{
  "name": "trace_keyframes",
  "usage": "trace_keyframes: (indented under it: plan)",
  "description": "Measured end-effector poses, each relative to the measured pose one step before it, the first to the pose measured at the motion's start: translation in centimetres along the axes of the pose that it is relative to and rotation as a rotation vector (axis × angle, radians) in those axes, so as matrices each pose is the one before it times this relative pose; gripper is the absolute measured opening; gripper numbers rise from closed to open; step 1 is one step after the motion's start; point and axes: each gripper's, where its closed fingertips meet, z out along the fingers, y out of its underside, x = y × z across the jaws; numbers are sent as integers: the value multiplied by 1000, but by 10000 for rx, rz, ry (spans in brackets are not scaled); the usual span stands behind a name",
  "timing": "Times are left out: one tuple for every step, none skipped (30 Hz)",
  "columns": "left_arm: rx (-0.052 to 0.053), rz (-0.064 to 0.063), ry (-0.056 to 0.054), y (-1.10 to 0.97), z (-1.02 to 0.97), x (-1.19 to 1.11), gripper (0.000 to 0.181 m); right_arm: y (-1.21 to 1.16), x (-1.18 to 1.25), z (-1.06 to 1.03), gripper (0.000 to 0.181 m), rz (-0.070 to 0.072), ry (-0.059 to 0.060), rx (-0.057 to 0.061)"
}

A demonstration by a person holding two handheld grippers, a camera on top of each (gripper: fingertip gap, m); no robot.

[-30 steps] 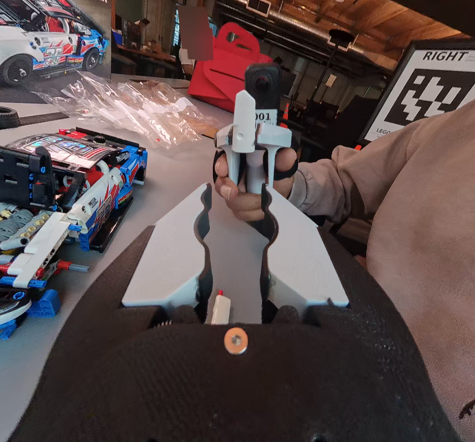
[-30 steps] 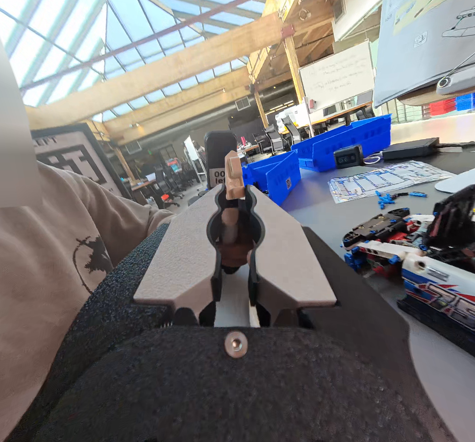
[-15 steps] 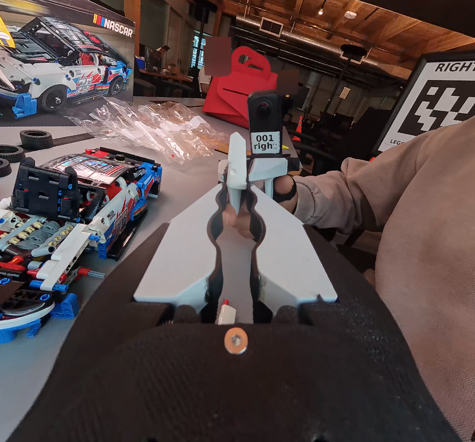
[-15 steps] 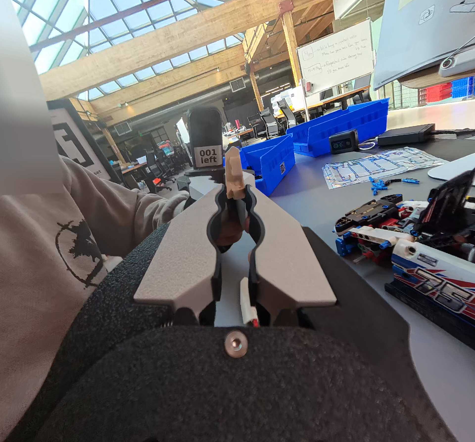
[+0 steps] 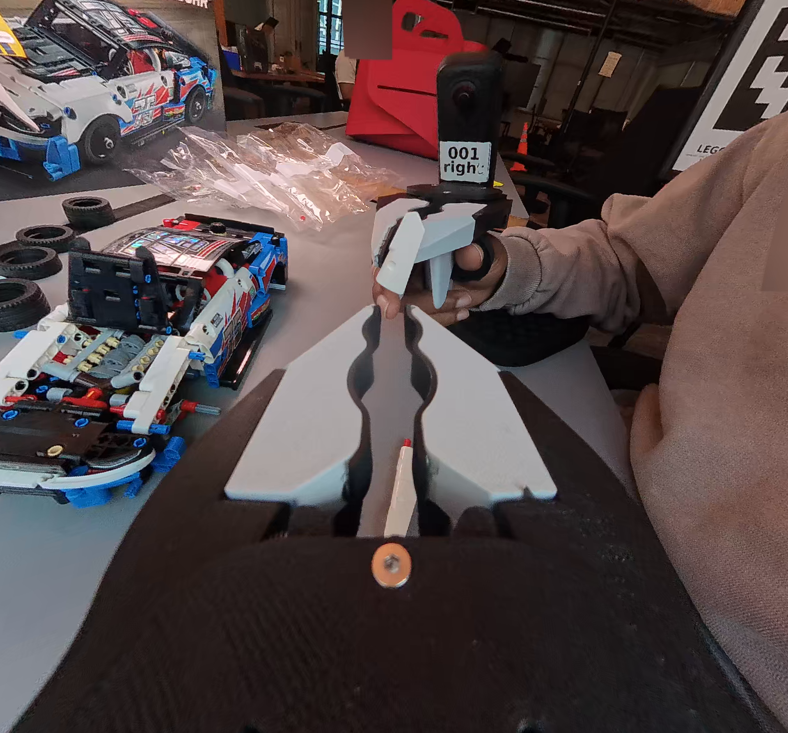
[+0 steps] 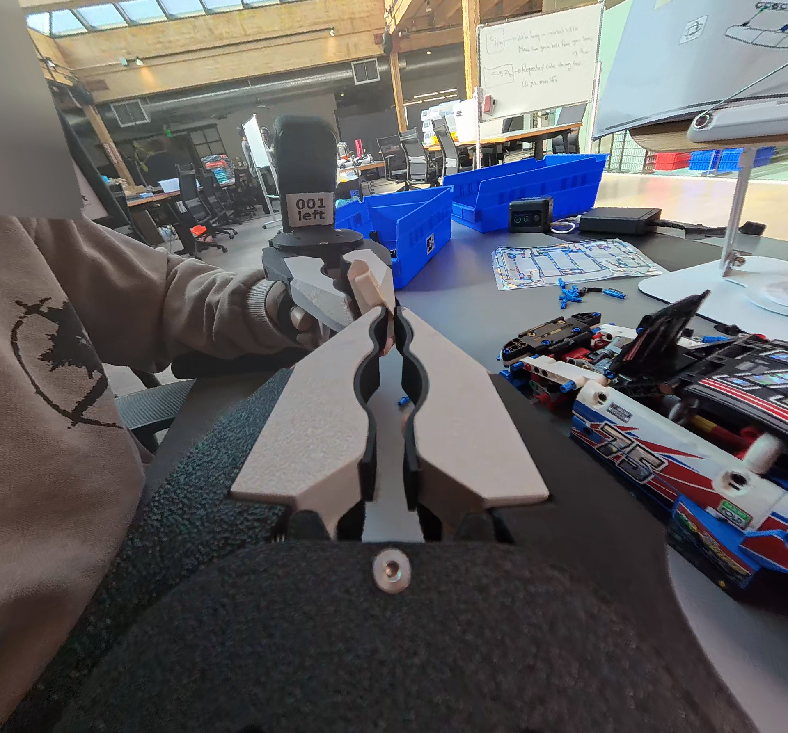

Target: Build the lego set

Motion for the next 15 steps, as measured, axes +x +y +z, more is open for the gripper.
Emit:
trace_keyframes:
  plan:
    - [-35,-127,18,71,2,-89,11,-7,36,-78,0,8,12,-8]
    - [-57,-83,49,107,36,-15,10,24,43,-47,0,53,15,-4]
    - [-35,-26,18,65,32,-4,10,83,72,-9,0,30,21,-45]
    - [-27,29,-39,60,42,-38,9,126,79,-3,0,3,36,-64]
    - [-48,48,-33,81,53,-24,9,93,24,1,0,7,3,-47]
    - [-56,34,-12,107,65,1,8,56,-47,-3,0,26,-37,-21]
    - [-49,29,-9,105,65,-1,8,12,-31,-11,0,44,-31,0]
    - [-16,29,-4,61,46,1,8,4,-6,-27,0,47,-20,4]
    - [15,19,-13,9,20,-29,9,-16,12,-32,0,59,-29,12]
    - [23,5,-18,-14,6,-48,11,-64,0,-59,0,91,-43,48]
    - [62,-3,17,-79,5,-9,14,-104,-17,-53,0,118,-54,71]
    - [84,-33,21,-113,2,-6,16,-57,-14,-20,0,124,-55,58]
    - [91,-82,34,-141,10,7,18,8,-30,22,0,121,-57,23]
    - [123,-126,83,-216,21,119,20,23,-59,61,0,109,-61,33]
    - [126,-132,107,-224,59,205,22,32,-80,99,0,114,-68,44]
